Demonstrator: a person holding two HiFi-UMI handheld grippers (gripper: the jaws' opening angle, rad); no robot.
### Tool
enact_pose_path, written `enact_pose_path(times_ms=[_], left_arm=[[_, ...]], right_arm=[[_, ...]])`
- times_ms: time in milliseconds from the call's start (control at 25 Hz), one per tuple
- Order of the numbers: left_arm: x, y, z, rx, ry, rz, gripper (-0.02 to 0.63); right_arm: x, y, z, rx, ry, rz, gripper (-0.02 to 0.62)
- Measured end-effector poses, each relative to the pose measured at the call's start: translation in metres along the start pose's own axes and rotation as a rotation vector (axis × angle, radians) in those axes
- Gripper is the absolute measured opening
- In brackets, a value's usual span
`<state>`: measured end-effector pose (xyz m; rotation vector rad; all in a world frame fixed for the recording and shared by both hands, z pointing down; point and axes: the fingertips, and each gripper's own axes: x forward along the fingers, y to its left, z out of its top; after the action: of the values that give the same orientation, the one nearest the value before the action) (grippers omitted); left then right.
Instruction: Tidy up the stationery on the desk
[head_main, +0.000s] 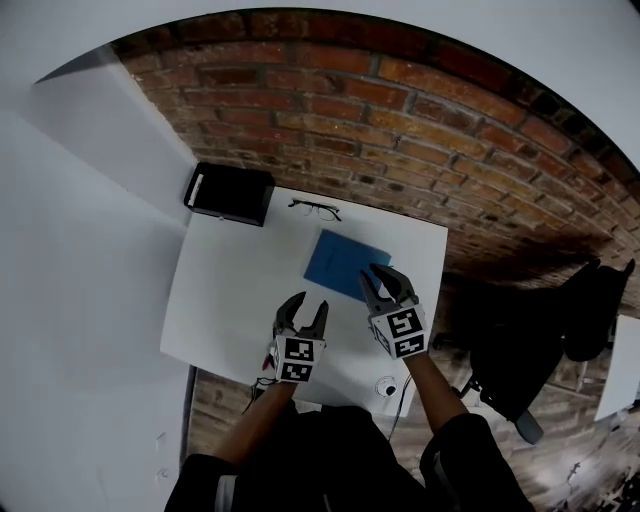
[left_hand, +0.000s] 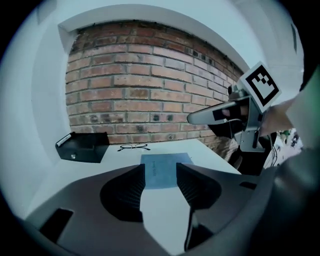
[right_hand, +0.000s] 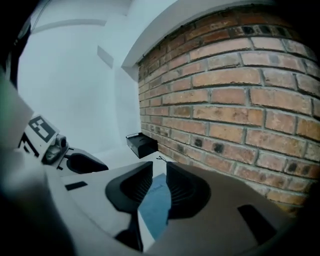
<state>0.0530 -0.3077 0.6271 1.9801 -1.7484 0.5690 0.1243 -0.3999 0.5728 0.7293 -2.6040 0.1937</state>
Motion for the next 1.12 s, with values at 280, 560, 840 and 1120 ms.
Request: enact_pose_path(times_ms=[280,560,840,1120], left_arm=[[0.024,0.003,-0.006,-0.125,0.025,0.128,0.252],[0.049,0.008,-0.03,-0.365,0.106,0.262,0.265],[0.069,0.003,-0.051,-0.552,0.147,0.348,0.264],[0.097,-0.024,-0.064,-0.634,0.204,0.349,0.264]], right_arm=[[0.038,-0.013,-0.022,-0.065,0.046,0.174,0.115],[0.078,-0.036,-0.035,-0.159,0.091,0.338,0.15],[0.111,-0.04,-0.061,-0.251,0.19,0.485,0.166],[0.132,-0.044,-0.102,-0.224,0.331,0.575,0.167]])
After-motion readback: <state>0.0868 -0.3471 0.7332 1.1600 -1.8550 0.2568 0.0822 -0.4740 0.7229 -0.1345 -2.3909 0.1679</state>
